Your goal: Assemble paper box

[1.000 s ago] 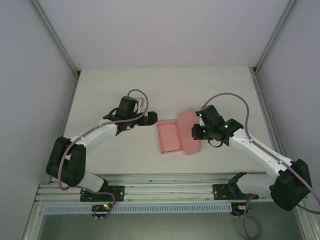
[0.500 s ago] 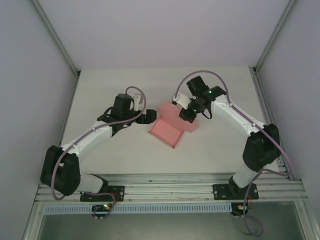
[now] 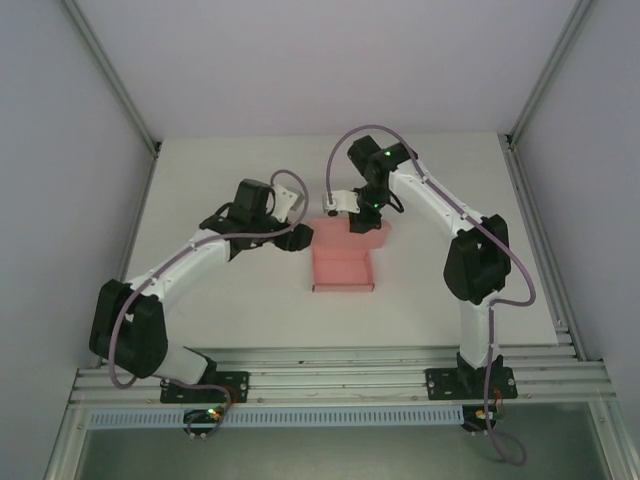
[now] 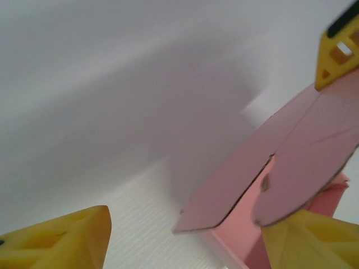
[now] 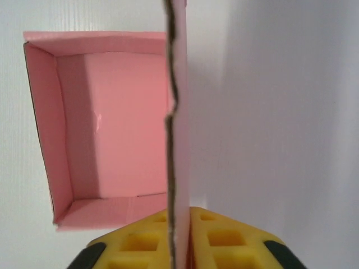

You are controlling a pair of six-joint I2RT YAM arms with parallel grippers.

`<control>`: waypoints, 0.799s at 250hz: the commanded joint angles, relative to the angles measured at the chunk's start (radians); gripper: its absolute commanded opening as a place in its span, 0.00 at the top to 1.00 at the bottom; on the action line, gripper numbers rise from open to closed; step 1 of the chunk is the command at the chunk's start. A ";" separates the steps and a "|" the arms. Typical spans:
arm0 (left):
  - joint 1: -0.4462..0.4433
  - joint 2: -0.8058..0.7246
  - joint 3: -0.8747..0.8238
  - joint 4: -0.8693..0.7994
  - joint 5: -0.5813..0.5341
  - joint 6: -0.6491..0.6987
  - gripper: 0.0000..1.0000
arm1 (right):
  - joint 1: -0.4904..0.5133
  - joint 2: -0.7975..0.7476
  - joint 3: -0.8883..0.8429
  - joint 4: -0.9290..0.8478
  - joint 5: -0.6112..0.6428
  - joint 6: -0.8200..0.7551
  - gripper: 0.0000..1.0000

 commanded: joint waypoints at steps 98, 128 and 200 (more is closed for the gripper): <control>-0.083 0.070 0.067 -0.107 -0.192 0.199 0.40 | -0.009 -0.106 -0.122 0.039 0.133 0.043 0.52; -0.086 0.101 0.103 -0.118 -0.180 0.222 0.44 | -0.052 -0.143 -0.194 0.072 0.129 0.060 0.50; -0.099 0.152 0.159 -0.171 -0.206 0.262 0.70 | -0.083 -0.170 -0.281 0.136 0.124 0.078 0.62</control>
